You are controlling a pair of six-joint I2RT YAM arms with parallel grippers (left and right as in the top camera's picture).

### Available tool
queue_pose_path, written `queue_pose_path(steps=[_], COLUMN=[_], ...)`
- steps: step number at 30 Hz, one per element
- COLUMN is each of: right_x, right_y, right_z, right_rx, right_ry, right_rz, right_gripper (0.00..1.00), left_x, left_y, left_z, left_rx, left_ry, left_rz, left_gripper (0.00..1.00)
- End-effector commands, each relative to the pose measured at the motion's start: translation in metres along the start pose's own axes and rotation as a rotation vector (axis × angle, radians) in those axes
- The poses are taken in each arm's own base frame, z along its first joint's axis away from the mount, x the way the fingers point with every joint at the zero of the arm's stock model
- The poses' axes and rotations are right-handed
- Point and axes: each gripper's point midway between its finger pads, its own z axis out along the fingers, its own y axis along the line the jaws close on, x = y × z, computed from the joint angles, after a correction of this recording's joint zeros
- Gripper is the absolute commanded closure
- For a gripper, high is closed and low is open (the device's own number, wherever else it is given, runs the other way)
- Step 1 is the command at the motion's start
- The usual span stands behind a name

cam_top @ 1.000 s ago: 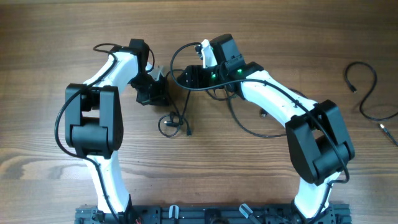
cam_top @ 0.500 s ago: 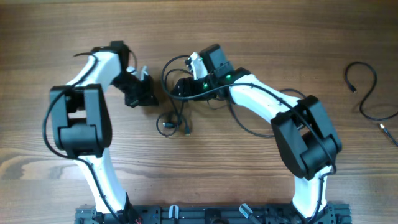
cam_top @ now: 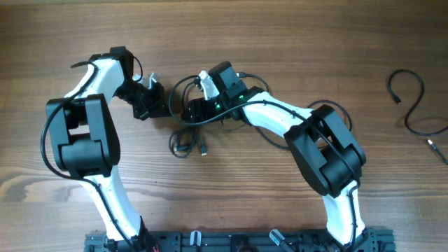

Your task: Untangle cables

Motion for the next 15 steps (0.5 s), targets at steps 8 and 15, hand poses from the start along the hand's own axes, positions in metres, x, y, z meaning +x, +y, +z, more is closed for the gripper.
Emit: queue_pose_path(steps=[8, 15], right_x=[-0.048, -0.054], right_y=[0.038, 0.035], right_z=[-0.061, -0.06], right_rx=[0.041, 0.116], right_ry=[-0.162, -0.209], right_rz=[-0.053, -0.073], right_gripper=[0.41, 0.35], left_x=[-0.004, -0.004], left_y=[0.005, 0.005], left_z=[0.003, 0.003], left_rx=[-0.028, -0.027], left_ry=[-0.012, -0.012], left_rz=[0.012, 0.009], left_gripper=[0.96, 0.96])
